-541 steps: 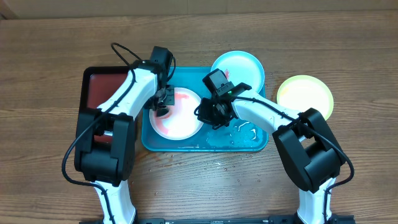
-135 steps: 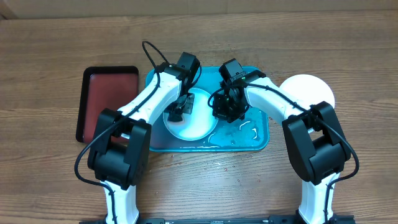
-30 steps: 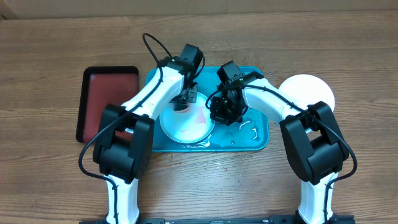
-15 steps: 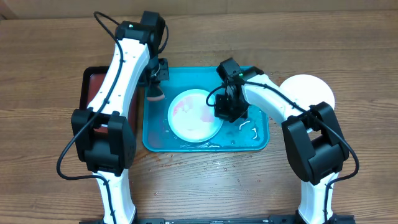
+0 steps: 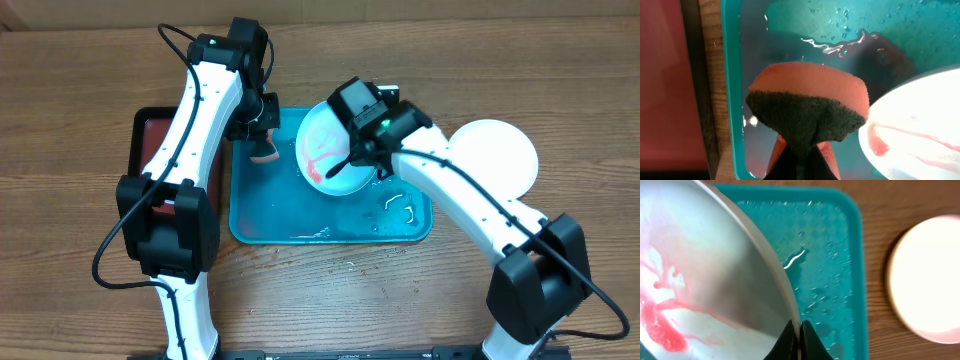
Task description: Clean dirty plates on tray and stack at the side
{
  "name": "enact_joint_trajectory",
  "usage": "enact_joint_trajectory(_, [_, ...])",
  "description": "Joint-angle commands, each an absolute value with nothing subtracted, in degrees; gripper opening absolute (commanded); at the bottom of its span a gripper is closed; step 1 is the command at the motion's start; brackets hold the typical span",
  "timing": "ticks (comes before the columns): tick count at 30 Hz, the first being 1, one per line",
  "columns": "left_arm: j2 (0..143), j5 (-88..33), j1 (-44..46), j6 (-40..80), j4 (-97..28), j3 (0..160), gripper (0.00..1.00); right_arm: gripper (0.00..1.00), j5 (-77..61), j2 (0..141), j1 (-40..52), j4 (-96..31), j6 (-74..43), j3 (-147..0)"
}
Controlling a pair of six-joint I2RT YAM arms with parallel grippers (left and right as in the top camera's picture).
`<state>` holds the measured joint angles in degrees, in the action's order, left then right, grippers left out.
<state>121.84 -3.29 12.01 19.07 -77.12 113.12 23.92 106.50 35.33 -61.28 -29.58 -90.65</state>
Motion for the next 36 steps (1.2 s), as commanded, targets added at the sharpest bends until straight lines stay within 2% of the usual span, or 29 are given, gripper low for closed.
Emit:
enact_joint_trajectory(1, [121.5,-4.1,12.4,17.8,-76.7,113.1,0.04,0.04,37.0,104.6,38.6,-61.7,-29.7,-92.0])
enact_joint_trajectory(19, [121.5,-3.9,12.4,17.8,-76.4,113.1,0.04,0.04,80.6,104.6,55.2,-63.4,-30.3,-92.0])
enact_joint_trajectory(36, [121.5,-3.9,12.4,17.8,-76.4,113.0,0.04,0.04,83.8,104.6,55.8,-63.4,-30.3,-92.0])
